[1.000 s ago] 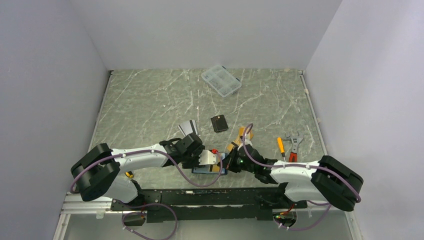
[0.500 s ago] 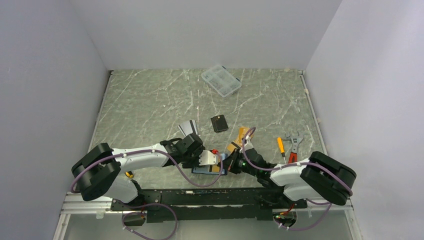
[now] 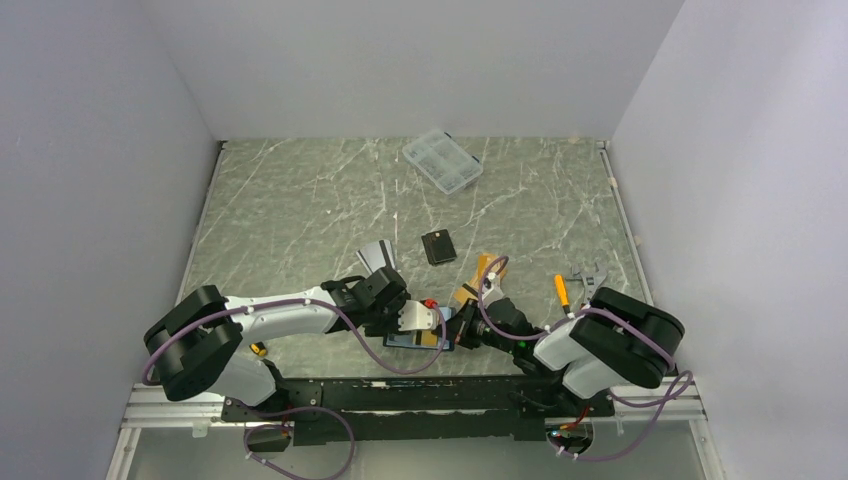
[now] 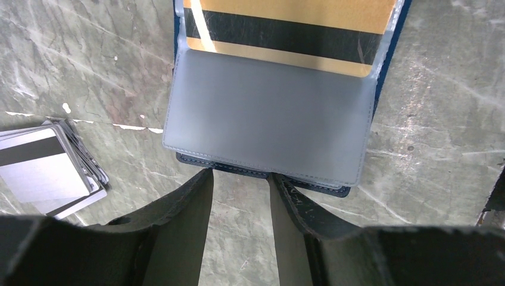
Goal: Put the credit cards into the card holder
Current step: Insert the credit card into the card holder.
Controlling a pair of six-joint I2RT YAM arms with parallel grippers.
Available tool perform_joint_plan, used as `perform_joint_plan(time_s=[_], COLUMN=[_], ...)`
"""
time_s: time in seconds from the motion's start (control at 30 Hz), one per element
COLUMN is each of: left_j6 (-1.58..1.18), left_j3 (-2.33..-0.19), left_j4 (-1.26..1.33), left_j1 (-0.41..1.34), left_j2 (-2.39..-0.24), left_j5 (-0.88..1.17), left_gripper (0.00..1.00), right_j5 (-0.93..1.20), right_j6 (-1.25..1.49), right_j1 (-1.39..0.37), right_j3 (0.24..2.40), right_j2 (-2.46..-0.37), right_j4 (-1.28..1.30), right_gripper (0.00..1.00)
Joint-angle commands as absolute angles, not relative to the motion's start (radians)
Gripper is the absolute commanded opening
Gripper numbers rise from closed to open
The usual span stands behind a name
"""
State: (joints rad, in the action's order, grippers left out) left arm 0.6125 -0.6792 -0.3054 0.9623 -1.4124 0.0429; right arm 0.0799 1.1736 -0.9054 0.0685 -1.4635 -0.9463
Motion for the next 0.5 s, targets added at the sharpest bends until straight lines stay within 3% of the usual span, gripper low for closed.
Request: perform_joint_plan(time_s=[0.0, 0.47], left_j6=[0.6, 0.598], left_j3=[-0.64, -0.641], left_j4=[-0.409, -0.409], left_j1=[0.973, 0.982], left_j2=[-1.457, -1.457], left_j5=[0.045, 0.034], left_gripper=[0.46, 0.44], right_j5=[0.1, 0.051], right_j6=[1.162, 1.185], right_j1=[-0.904, -0.877], right_j3=[0.067, 0.09], right_j2=[-1.486, -1.444], right_j4=[-0.964, -0.822], right_gripper=[0.0, 0.0])
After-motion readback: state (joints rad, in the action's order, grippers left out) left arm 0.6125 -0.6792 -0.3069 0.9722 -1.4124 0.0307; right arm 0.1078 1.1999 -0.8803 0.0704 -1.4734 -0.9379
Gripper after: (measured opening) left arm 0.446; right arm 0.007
